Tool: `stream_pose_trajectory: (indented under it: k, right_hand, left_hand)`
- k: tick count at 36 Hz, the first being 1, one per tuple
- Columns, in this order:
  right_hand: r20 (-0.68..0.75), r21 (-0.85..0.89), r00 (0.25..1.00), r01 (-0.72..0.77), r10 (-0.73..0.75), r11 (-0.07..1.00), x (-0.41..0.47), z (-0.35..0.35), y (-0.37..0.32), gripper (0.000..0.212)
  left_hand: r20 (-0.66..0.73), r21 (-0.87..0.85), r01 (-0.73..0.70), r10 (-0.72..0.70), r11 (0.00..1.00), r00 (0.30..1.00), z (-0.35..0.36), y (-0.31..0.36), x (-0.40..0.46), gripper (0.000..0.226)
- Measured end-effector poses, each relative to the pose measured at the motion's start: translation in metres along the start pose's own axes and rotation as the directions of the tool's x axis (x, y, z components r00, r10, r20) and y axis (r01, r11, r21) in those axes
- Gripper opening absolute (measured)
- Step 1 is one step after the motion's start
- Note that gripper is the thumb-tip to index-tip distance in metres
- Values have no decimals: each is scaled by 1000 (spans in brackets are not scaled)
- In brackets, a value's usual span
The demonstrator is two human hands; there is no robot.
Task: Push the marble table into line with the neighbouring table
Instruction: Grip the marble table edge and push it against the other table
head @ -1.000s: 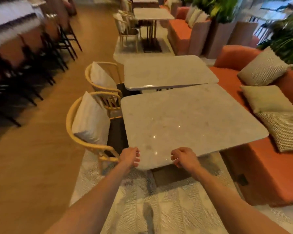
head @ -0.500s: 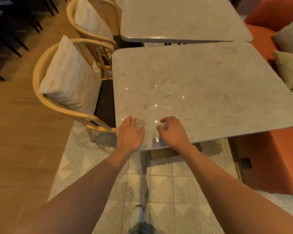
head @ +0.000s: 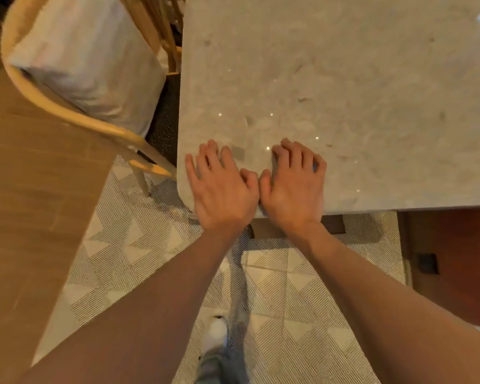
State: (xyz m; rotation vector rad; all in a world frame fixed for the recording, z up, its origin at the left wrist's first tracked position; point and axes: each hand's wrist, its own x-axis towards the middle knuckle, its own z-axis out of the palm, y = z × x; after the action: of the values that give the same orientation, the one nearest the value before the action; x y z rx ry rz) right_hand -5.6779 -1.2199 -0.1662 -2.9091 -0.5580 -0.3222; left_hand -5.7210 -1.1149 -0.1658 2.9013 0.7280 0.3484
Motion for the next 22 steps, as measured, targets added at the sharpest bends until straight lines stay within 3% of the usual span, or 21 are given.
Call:
stream_pose_trajectory:
  k: [7, 22]
  right_hand:
    - [-19, -39, 1000, -3, 2, 999, 4, 2, 1, 47]
    - [-41, -9, 999, -20, 20, 1000, 12, 3, -7, 44]
  left_hand:
    - [-35, 74, -21, 23, 997, 999, 4, 0, 4, 48]
    - [-53, 38, -30, 32, 999, 998, 2, -3, 14, 42]
